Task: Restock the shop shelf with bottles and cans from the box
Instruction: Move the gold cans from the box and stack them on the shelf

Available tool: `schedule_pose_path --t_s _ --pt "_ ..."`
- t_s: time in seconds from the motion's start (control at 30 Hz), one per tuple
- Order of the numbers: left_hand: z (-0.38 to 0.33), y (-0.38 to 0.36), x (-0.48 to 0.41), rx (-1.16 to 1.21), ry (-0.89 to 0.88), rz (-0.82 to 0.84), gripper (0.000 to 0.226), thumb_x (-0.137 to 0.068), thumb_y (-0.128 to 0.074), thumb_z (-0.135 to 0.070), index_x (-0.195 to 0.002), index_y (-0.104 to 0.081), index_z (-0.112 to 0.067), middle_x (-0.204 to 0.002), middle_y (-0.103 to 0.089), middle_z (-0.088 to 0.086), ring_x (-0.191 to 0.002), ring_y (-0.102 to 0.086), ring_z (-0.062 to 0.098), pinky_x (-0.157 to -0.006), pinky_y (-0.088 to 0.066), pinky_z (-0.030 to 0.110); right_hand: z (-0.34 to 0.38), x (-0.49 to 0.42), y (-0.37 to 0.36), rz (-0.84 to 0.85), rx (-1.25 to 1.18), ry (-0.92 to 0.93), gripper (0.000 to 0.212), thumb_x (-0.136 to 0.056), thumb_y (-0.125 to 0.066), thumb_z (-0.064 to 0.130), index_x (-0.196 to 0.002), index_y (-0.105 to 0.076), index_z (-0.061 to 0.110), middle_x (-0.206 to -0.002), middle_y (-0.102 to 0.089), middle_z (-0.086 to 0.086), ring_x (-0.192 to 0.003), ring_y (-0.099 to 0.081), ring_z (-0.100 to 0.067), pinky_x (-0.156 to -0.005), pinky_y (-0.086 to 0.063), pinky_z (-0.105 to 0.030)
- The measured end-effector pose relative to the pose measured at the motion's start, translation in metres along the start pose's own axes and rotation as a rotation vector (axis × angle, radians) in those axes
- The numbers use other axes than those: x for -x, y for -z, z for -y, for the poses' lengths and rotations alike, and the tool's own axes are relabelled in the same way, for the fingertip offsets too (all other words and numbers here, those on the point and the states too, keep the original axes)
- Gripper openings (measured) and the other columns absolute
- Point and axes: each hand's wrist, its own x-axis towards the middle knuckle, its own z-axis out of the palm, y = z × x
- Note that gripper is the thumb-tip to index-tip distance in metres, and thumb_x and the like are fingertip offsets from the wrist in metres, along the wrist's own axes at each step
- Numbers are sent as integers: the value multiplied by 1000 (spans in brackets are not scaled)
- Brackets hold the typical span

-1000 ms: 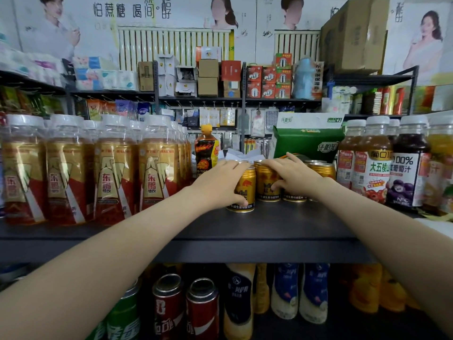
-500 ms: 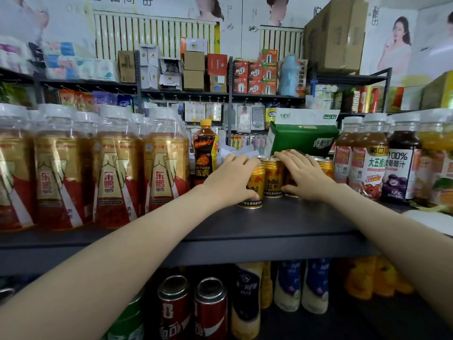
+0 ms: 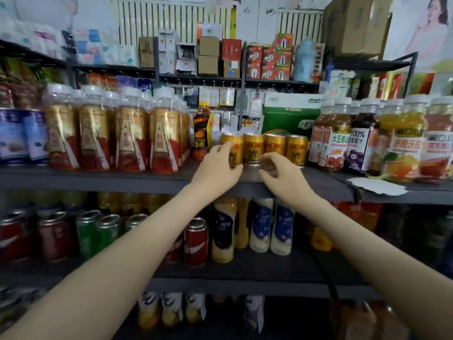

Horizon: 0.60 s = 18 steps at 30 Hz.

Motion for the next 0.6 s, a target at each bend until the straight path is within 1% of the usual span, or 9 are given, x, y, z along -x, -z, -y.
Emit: schedule_pose_path --t_s 0.07,0.1,0.17,0.23,0.3,0.37,0.47,0.53,0.6 --pt "-3 0 48 36 45 -56 47 -95 -54 -32 -139 -42 -20 -139 -44 3 -125 -44 20 -91 -37 24 20 33 -8 10 -122 -6 28 -93 -54 11 -121 -56 9 -111 -58 -1 -104 -54 -12 -86 -40 -18" --pt "-3 0 75 48 50 -94 42 -95 -54 -30 -134 -46 -19 -133 -48 2 -120 -47 17 -89 -36 21 31 50 -13 10 -139 30 26 -93 -54 9 -119 -57 9 -110 -58 0 -103 -54 -10 -85 -39 -16" --pt "-2 4 130 61 24 -174 33 -94 -56 -22 -126 -54 -17 -123 -53 -1 -114 -51 13 -88 -36 15 52 81 -27 12 -160 131 25 -92 -52 5 -116 -58 8 -108 -56 2 -101 -51 -7 -84 -35 -12" --pt "7 9 180 45 47 -197 31 -94 -56 -21 -124 -55 -16 -120 -54 -2 -111 -51 9 -89 -39 15 75 112 -44 51 -225 194 26 -91 -53 4 -117 -58 8 -107 -51 6 -102 -47 -4 -85 -33 -8" --pt "23 13 227 8 172 -154 34 -96 -53 -25 -129 -51 -17 -123 -53 -3 -110 -50 8 -88 -40 18 96 144 -68 176 -314 188 27 -94 -52 7 -120 -56 10 -110 -51 7 -104 -49 -4 -85 -37 -10" --pt "45 13 275 -37 338 -71 36 -97 -50 -29 -132 -48 -19 -126 -51 -3 -112 -51 11 -86 -42 22 115 178 -99 352 -350 165 28 -96 -52 12 -124 -53 13 -115 -51 4 -106 -49 -7 -85 -39 -16" --pt "85 16 345 -101 578 47 38 -98 -49 -30 -134 -45 -19 -131 -48 -1 -114 -52 16 -85 -45 26 138 224 -150 579 -363 140 29 -97 -50 15 -127 -50 17 -122 -49 4 -110 -49 -11 -84 -38 -19" --pt "109 24 387 -137 717 125 43 -98 -49 -30 -139 -41 -18 -136 -46 1 -115 -51 18 -83 -47 27 157 246 -182 700 -361 129 31 -98 -48 15 -129 -47 19 -125 -47 4 -115 -49 -13 -86 -41 -23" --pt "130 36 426 -172 817 166 42 -97 -48 -27 -138 -41 -17 -134 -46 4 -114 -51 21 -83 -48 30 179 266 -216 809 -327 109 35 -99 -47 17 -133 -43 19 -130 -45 3 -119 -48 -15 -87 -44 -25"
